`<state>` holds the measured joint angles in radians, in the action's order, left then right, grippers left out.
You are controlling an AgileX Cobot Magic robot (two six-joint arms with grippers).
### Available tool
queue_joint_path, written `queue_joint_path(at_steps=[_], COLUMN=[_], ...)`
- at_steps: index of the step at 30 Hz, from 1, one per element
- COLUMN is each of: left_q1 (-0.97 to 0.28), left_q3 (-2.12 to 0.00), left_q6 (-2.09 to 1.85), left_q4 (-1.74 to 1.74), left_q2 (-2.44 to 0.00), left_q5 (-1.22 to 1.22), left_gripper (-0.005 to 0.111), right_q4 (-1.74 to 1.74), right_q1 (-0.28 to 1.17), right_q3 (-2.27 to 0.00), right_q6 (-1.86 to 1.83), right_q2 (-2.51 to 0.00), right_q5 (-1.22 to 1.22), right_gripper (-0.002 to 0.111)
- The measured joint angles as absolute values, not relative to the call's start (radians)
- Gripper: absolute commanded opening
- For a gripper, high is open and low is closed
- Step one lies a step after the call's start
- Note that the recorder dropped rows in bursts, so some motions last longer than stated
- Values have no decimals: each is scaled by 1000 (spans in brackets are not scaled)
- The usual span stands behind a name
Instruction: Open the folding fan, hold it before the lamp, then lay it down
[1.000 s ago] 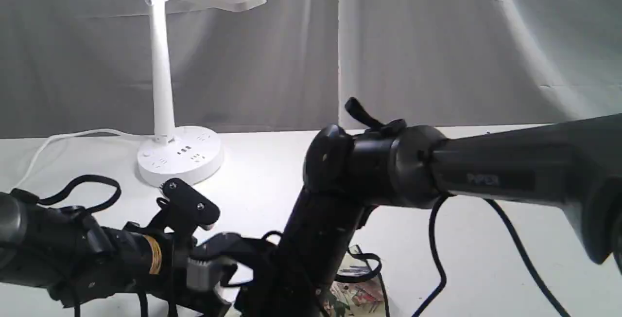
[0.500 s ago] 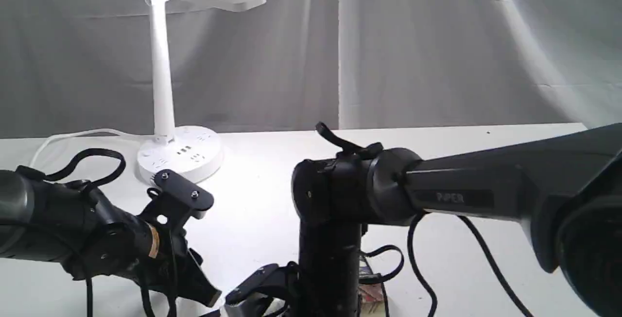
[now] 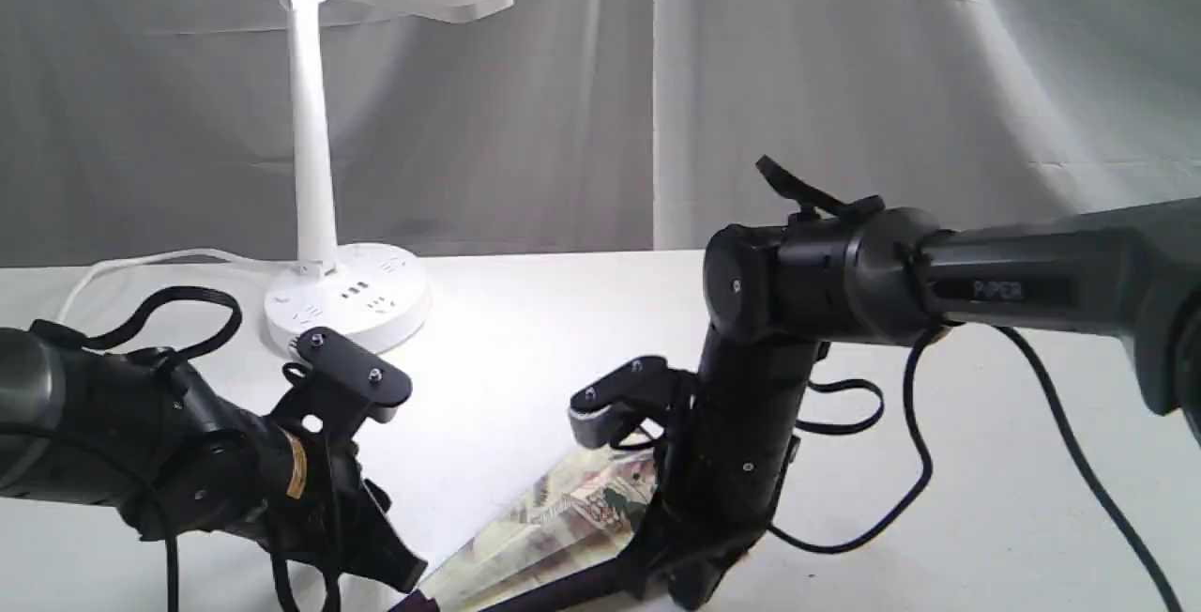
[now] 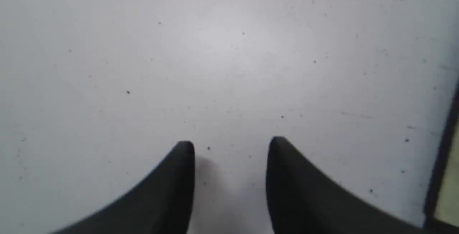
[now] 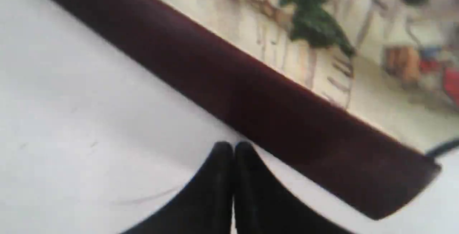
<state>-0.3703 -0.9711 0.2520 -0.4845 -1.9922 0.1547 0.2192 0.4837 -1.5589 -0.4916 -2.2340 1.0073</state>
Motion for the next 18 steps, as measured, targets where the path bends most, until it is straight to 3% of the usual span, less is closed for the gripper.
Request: queue_joint_path(at_steps=[11,18], left_q1=[-370,-370], left_q3=[-972,-972], left_q6=[252,252], left_q4=[-465,-406], left_q2=[-1992,-1992], left_q5=[159,159], left_gripper=[34,34], right_q4=[168,145], right_q1=[447,447], right_q3=[-1562,-1556], right_q6=[-387,-367], right_q2=[-2259,-2264], right_q5=[537,458], right_gripper=[2,2])
